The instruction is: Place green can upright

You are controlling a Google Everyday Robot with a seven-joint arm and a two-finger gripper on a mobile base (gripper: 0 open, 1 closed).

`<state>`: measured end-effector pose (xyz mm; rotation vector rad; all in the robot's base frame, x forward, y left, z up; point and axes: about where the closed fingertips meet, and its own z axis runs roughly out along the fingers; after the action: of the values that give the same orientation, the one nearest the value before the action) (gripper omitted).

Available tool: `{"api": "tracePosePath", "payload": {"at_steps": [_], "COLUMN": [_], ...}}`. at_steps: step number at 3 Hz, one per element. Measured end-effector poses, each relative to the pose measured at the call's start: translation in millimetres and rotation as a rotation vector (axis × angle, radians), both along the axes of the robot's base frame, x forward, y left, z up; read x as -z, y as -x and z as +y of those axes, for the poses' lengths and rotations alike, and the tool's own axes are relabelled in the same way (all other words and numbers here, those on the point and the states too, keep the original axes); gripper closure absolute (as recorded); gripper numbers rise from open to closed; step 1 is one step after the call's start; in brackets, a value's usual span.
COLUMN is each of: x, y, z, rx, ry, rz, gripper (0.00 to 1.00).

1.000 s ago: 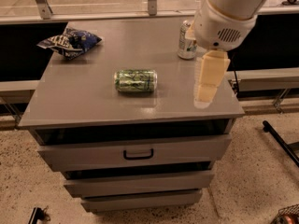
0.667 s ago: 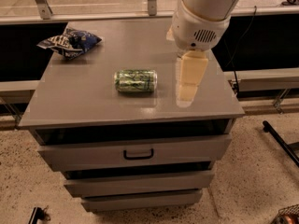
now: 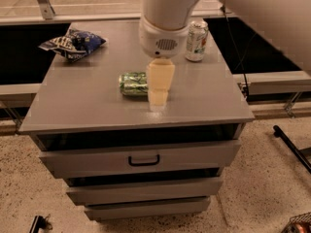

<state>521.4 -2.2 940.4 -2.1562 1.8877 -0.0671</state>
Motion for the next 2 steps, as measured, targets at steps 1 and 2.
{"api": "tracePosePath", "payload": {"at_steps": [1, 2], "x": [15, 33], "y": [-23, -41], "z": [33, 59], "rx": [-0.004, 0.005], "ry": [0.024, 0.048], "rz": [0.007, 0.017], "gripper": [0.00, 0.00]}}
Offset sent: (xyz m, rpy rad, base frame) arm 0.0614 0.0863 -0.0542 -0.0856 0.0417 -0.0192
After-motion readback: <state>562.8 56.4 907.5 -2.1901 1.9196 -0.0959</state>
